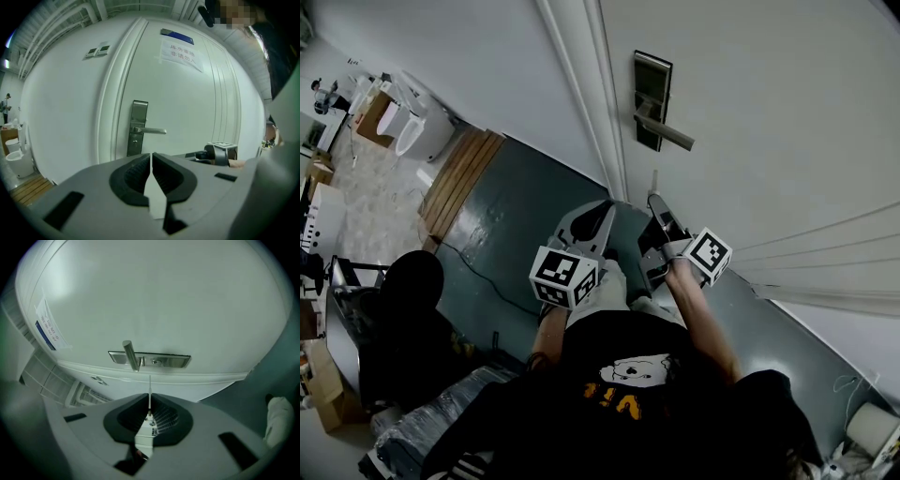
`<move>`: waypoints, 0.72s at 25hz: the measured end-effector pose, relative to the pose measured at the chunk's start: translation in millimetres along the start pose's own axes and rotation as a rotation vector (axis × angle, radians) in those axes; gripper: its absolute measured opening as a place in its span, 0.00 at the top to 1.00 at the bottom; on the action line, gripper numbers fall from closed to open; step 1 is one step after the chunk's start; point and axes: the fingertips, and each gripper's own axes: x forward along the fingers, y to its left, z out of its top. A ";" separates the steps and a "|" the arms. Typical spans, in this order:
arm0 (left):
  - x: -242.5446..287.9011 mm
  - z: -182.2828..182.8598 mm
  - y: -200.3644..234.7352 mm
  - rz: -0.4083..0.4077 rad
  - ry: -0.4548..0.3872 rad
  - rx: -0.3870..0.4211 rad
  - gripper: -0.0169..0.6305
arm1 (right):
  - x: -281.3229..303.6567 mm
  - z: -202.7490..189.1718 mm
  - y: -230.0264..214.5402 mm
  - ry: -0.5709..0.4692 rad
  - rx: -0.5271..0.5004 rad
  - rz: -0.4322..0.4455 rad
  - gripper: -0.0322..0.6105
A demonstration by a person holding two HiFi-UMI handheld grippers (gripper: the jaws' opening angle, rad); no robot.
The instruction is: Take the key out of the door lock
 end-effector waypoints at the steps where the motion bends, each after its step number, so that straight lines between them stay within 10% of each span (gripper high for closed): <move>1: 1.5 0.0 -3.1 -0.003 0.003 0.003 0.94 | -1.9 1.3 -1.2 0.003 0.001 -0.002 0.92; 18: 18.9 1.0 -16.2 -0.117 0.047 0.050 0.94 | -37.4 14.8 -6.2 -0.067 -0.050 -0.036 0.92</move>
